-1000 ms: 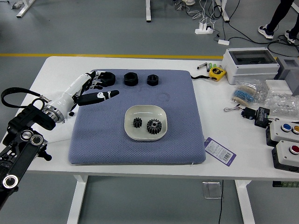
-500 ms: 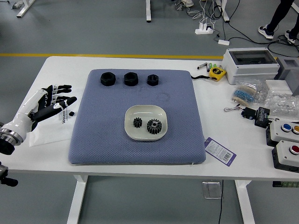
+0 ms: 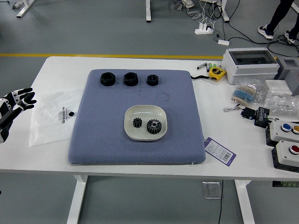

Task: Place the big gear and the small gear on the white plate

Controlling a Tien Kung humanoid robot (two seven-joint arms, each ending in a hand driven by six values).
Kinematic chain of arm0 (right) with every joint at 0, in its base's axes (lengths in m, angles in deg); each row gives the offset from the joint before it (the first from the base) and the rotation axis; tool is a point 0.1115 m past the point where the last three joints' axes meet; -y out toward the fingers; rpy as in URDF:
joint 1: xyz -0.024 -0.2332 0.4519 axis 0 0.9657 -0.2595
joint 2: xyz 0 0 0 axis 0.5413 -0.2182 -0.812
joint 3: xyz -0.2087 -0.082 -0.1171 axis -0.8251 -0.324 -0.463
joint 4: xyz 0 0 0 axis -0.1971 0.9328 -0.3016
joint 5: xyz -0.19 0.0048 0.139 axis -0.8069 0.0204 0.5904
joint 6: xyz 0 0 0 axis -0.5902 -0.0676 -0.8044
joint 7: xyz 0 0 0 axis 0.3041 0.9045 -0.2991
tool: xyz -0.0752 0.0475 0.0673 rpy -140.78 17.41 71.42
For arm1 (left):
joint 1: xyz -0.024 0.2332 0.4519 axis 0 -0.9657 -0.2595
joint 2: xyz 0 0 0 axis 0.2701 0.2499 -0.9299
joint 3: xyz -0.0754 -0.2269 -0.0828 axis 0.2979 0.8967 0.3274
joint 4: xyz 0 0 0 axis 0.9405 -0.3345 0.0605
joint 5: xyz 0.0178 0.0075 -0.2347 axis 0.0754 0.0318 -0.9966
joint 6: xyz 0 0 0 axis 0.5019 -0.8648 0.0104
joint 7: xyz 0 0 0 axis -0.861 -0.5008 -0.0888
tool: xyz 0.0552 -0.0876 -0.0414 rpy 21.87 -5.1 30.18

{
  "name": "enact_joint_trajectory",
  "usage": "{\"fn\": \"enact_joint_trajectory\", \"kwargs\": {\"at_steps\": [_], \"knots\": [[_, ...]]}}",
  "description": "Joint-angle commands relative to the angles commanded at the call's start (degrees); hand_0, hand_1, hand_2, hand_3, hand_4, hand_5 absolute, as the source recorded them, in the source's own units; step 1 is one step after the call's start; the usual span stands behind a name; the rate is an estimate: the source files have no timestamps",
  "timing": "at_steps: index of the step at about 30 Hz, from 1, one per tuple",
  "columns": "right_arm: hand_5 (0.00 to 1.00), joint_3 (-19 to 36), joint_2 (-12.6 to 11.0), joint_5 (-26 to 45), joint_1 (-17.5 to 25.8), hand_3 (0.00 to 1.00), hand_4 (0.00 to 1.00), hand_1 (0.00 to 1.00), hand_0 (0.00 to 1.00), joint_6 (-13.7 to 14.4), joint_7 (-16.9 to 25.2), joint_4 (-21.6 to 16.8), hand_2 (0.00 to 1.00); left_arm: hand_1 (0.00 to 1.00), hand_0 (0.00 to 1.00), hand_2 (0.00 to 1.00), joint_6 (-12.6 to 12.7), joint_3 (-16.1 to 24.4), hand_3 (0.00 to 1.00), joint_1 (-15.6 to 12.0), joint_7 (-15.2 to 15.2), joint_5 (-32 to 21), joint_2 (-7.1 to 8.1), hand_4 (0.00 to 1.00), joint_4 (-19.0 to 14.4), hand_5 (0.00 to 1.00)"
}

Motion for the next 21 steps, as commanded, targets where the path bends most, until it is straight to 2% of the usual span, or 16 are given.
{"fn": "enact_joint_trajectory", "kwargs": {"at_steps": [7,8,9,12,17,21], "knots": [[0.708,0.2,0.2,-0.2,0.4,0.575,0.795,0.66,0.683,0.1,-0.1,0.1,0.732,0.706,0.734,0.778,-0.6,0.3,0.751,0.4,-0.8,-7.1,-0.01,0.997,0.4,0.689],[0.708,0.2,0.2,-0.2,0.6,0.575,0.795,0.66,0.683,0.1,-0.1,0.1,0.732,0.706,0.734,0.778,-0.8,0.0,0.751,0.4,-1.2,-8.9,-0.06,0.997,0.6,0.689],[0.706,0.3,0.3,-0.2,0.6,0.575,0.794,0.659,0.681,0.1,-0.1,0.1,0.733,0.712,0.741,0.784,-0.8,-0.1,0.754,0.4,-1.4,-10.1,-0.07,0.998,0.7,0.732],[0.706,0.3,0.4,-0.2,0.8,0.575,0.794,0.659,0.681,0.1,-0.2,0.1,0.733,0.712,0.741,0.784,-1.2,-0.6,0.754,0.4,-2.9,-13.2,-0.28,0.998,0.9,0.732],[0.707,0.4,0.5,-0.4,1.0,0.574,0.794,0.659,0.681,0.1,-0.3,0.1,0.733,0.718,0.723,0.788,-1.8,-0.6,0.758,1.0,-5.5,-12.0,-0.62,0.998,1.4,0.76],[0.706,0.2,0.5,-0.2,1.1,0.574,0.793,0.66,0.681,0.1,-0.3,0.1,0.733,0.722,0.732,0.791,-1.6,-1.1,0.761,1.2,-5.2,-12.3,-0.65,0.995,1.4,0.766]]}}
